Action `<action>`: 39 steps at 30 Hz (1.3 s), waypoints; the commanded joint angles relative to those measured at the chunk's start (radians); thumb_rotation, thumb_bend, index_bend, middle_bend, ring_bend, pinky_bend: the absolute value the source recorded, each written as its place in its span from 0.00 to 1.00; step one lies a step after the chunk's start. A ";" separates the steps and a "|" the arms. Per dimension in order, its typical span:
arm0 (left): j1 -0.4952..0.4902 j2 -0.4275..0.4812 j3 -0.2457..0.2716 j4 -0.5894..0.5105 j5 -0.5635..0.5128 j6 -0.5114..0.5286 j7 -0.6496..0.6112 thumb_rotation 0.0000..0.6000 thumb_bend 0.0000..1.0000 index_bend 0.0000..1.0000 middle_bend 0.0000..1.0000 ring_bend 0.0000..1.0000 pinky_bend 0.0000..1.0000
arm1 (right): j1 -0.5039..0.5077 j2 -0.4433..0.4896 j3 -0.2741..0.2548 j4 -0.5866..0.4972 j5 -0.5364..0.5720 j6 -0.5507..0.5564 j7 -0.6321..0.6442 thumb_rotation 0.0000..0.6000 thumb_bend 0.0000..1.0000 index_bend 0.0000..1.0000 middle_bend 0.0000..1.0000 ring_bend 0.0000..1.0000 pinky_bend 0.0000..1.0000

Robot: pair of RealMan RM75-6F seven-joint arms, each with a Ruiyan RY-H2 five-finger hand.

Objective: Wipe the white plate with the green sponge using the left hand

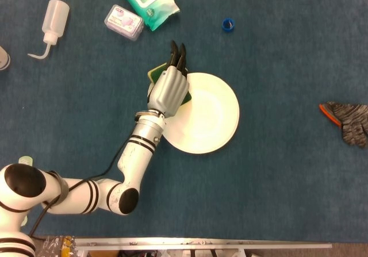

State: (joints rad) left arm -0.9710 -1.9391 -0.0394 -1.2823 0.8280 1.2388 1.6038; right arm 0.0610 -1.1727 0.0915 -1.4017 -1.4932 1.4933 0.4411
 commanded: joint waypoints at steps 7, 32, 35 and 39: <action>0.002 -0.014 -0.004 -0.009 0.008 -0.004 0.009 1.00 0.33 0.57 0.16 0.01 0.07 | -0.004 0.002 -0.001 -0.002 0.000 0.005 0.000 1.00 0.39 0.39 0.39 0.24 0.45; 0.040 0.147 0.033 -0.295 0.063 0.056 0.000 1.00 0.33 0.57 0.16 0.01 0.07 | 0.001 0.000 -0.001 -0.012 -0.010 0.008 -0.004 1.00 0.39 0.39 0.39 0.24 0.45; 0.051 0.177 0.034 -0.321 0.064 0.063 -0.022 1.00 0.33 0.57 0.16 0.01 0.07 | 0.001 0.000 -0.002 -0.014 -0.013 0.008 -0.005 1.00 0.39 0.39 0.39 0.24 0.45; 0.069 0.213 0.046 -0.337 0.063 0.064 -0.054 1.00 0.33 0.57 0.16 0.01 0.07 | 0.002 0.001 -0.003 -0.017 -0.015 0.011 -0.006 1.00 0.39 0.39 0.39 0.24 0.45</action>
State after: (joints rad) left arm -0.9105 -1.7368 0.0005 -1.6116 0.8919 1.3011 1.5608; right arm 0.0627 -1.1720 0.0887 -1.4184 -1.5083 1.5040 0.4346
